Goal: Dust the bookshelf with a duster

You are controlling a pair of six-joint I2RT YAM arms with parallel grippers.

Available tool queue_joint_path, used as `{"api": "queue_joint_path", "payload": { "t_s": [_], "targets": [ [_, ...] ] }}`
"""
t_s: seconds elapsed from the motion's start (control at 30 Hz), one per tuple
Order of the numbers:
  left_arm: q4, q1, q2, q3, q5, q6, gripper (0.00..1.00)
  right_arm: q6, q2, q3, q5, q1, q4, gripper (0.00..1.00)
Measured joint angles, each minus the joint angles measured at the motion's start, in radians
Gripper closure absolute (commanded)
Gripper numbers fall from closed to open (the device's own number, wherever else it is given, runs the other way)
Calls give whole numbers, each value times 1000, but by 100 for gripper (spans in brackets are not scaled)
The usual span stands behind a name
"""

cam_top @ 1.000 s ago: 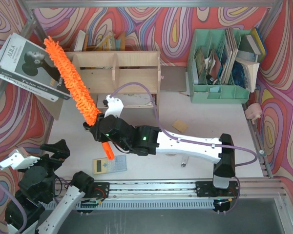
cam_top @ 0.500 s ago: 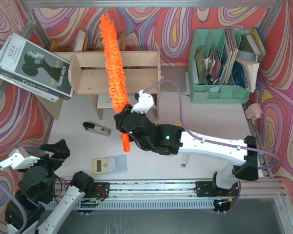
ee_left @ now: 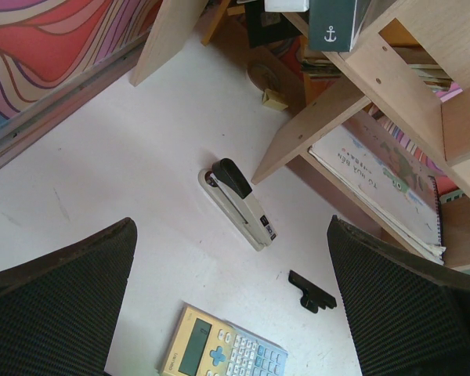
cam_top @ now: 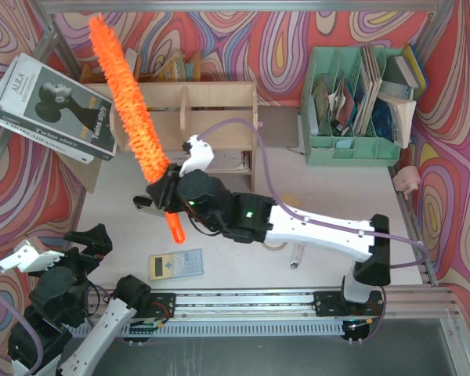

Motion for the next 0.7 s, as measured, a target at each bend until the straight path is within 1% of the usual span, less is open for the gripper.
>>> {"api": "queue_joint_path", "payload": {
  "t_s": [0.17, 0.3, 0.53, 0.7],
  "targets": [
    [0, 0, 0, 0, 0, 0, 2, 0, 105, 39, -97, 3, -11, 100],
    [0, 0, 0, 0, 0, 0, 2, -2, 147, 42, -122, 3, -30, 100],
    [0, 0, 0, 0, 0, 0, 2, 5, 143, 42, -89, 1, -37, 100],
    [0, 0, 0, 0, 0, 0, 2, 27, 78, -45, -29, -16, -41, 100]
  ]
}}
